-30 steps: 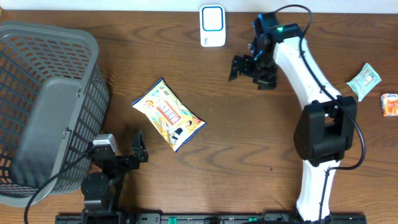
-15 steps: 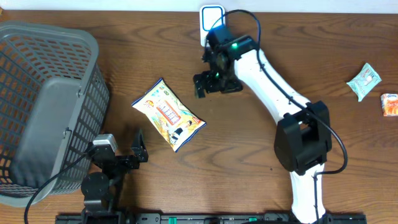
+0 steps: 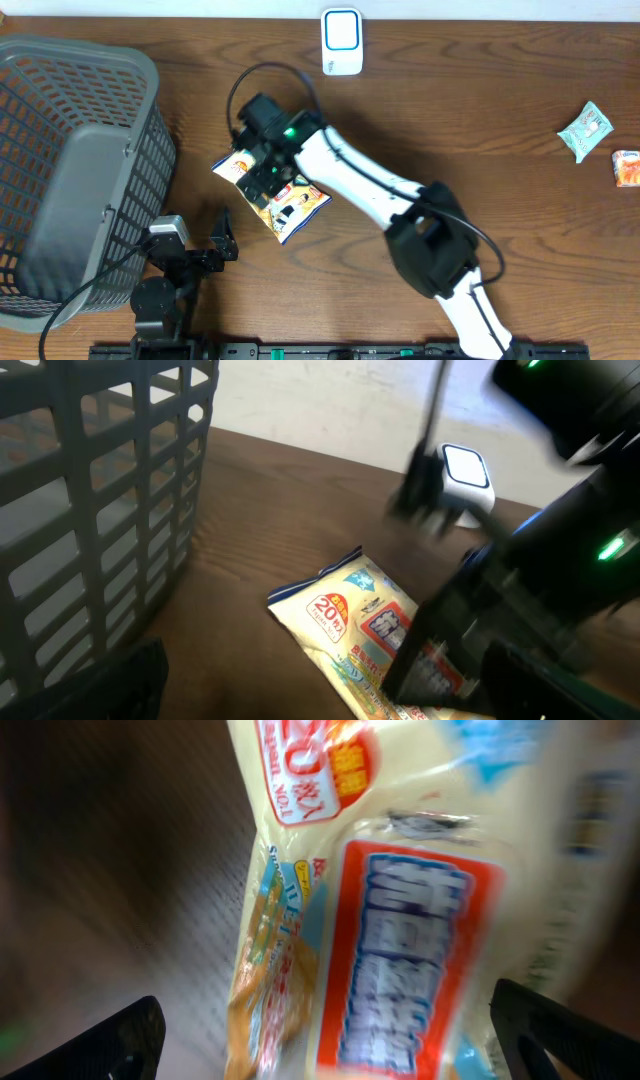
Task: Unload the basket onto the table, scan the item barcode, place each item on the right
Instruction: 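Grasp the yellow wipes pack with the right gripper and lift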
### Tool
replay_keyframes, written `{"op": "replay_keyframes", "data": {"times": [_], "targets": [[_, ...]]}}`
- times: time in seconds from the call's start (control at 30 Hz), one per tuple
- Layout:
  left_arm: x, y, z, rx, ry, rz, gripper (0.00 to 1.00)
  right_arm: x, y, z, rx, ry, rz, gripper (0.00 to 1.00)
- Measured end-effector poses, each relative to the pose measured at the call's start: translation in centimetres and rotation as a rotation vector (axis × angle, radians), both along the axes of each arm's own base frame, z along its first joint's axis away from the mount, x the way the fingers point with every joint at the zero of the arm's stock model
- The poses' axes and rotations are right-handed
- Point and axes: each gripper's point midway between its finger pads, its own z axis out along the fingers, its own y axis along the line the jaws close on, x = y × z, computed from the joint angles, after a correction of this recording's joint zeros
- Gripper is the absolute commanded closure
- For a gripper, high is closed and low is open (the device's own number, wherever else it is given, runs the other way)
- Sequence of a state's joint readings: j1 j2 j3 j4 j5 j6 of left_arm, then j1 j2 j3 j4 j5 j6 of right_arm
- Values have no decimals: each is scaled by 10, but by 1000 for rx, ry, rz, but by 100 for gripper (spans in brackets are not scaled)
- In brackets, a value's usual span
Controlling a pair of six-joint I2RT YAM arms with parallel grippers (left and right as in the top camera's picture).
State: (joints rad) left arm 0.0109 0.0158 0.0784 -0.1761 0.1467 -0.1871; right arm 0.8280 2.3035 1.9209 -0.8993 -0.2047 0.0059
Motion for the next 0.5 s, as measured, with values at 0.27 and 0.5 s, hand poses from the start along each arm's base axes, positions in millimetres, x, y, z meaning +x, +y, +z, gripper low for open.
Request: {"op": "replay_keyframes", "data": {"times": [0.27, 0.5], "targets": [[0, 0, 0, 0, 0, 0, 0, 9, -3, -26, -169, -161, -81, 86], [0, 0, 0, 0, 0, 0, 0, 22, -14, -21, -221, -231, -254, 99]]}}
